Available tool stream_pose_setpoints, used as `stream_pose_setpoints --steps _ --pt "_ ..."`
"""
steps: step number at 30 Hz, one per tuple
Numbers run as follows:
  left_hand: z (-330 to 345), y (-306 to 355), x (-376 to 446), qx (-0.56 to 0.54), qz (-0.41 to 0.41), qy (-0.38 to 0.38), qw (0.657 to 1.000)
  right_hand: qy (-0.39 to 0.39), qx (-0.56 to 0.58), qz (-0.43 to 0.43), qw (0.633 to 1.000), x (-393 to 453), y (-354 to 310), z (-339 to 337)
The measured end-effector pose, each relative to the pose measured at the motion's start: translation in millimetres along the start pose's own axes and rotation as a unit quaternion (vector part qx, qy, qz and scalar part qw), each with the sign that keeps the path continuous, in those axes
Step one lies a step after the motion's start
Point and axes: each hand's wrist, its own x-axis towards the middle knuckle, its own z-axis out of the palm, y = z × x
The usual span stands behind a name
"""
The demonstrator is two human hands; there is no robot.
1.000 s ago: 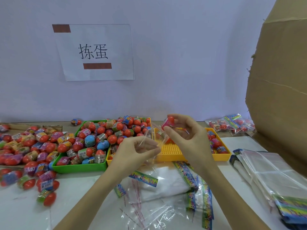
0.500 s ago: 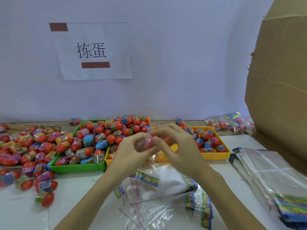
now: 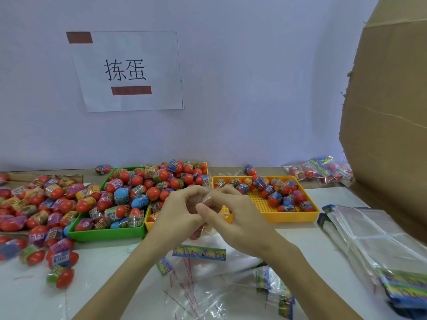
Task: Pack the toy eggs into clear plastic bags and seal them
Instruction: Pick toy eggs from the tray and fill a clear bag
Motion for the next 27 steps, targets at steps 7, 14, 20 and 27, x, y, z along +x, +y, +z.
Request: stream_pose_setpoints --steps 7,14,20,27 --pt "4.3 0.2 0.6 0.024 0.023 0.003 0.999 0.012 0.04 0.019 0.999 0.1 -2.2 -7.2" --pt "3.2 -2.3 0.7 0.024 0.039 -0.006 0.999 0.034 0.062 0.012 0.997 0.1 2.4 -9.1" --pt "0.6 -4.5 2.7 -0.018 0.005 -0.002 1.0 0.119 0.059 -0.006 0.991 2.0 5.5 -16.0" --pt "-3.1 -12.0 6.2 -0.011 -0.023 0.045 0.999 0.19 -0.052 0.077 0.977 2.5 45.5 -35.6"
